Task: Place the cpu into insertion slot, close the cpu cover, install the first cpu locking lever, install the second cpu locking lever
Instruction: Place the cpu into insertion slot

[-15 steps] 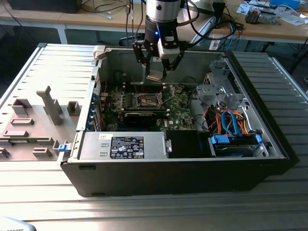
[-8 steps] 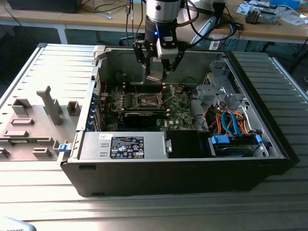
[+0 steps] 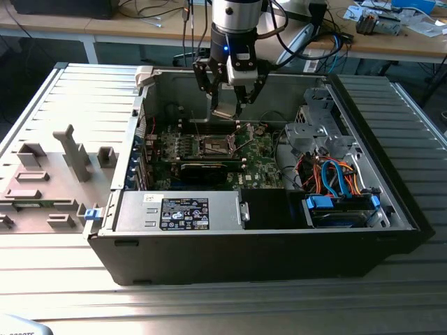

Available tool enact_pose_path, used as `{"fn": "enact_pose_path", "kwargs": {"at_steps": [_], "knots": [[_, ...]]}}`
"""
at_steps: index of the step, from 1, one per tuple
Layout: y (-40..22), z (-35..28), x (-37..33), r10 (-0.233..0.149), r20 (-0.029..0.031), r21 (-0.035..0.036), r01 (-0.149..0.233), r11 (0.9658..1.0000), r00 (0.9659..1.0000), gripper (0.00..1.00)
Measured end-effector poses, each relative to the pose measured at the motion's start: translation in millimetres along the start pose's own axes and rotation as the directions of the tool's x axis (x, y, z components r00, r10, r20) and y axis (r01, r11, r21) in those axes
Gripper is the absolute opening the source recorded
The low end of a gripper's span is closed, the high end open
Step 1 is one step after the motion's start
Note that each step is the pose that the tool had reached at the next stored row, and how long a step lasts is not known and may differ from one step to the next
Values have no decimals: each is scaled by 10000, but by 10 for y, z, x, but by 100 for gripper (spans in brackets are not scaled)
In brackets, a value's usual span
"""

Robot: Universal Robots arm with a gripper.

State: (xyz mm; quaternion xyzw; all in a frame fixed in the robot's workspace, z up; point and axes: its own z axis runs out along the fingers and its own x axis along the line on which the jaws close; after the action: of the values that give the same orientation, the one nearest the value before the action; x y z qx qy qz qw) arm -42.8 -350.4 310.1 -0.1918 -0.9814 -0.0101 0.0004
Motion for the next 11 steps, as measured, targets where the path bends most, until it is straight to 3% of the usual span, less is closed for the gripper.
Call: {"fn": "enact_pose_path", "kwargs": {"at_steps": [11], "knots": [[0,5,0,213,20,37,-213,9998,9998,55]]}}
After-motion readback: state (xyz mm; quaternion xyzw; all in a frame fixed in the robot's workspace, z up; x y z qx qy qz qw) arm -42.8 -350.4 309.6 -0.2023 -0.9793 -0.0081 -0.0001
